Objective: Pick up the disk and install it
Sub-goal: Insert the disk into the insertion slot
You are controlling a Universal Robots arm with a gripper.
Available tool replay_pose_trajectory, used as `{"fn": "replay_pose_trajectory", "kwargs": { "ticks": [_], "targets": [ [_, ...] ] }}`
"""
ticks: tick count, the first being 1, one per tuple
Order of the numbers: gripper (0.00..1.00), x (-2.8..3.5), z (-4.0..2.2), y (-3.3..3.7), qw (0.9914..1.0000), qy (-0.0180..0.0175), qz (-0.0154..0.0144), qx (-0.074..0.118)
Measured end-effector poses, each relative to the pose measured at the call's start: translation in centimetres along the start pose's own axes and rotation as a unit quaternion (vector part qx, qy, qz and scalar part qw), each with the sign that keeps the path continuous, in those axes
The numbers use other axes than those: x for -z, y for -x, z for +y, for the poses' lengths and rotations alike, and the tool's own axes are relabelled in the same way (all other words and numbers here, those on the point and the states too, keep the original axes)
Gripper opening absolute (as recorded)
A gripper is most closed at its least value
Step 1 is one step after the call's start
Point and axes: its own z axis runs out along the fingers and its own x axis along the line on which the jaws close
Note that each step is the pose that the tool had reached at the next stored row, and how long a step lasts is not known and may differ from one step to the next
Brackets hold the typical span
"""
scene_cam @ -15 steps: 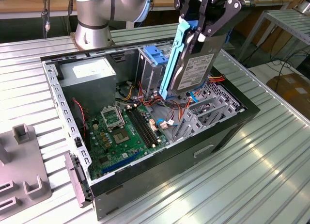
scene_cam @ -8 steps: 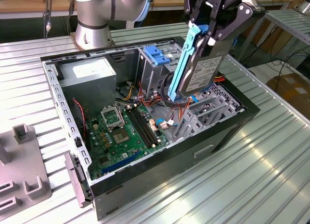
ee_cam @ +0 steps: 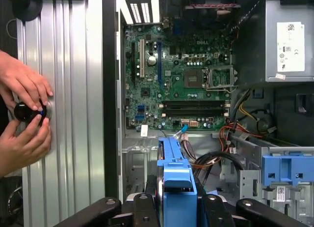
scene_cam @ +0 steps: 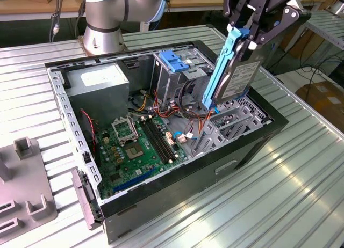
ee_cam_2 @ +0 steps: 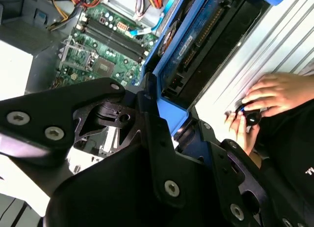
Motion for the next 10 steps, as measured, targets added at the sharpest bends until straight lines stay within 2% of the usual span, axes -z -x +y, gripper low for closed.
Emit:
{"fn": "replay_pose_trajectory", "kwargs": {
  "ticks": [1,4,6,7,10],
  "targets": [
    [0.37,-0.05,-0.78,0.02,1.00000,0.0000,0.0000,0.000],
    [0.37,-0.16,-2.13,0.04,1.00000,0.0000,0.0001,0.000],
    [0.37,-0.39,-2.51,-0.20,1.00000,0.0000,-0.0005,0.000],
    [0.37,-0.69,-2.59,-0.65,1.00000,0.0000,-0.0027,0.000],
    [0.37,-1.00,-2.60,-0.81,1.00000,0.0001,-0.0027,0.000]
  ]
}}
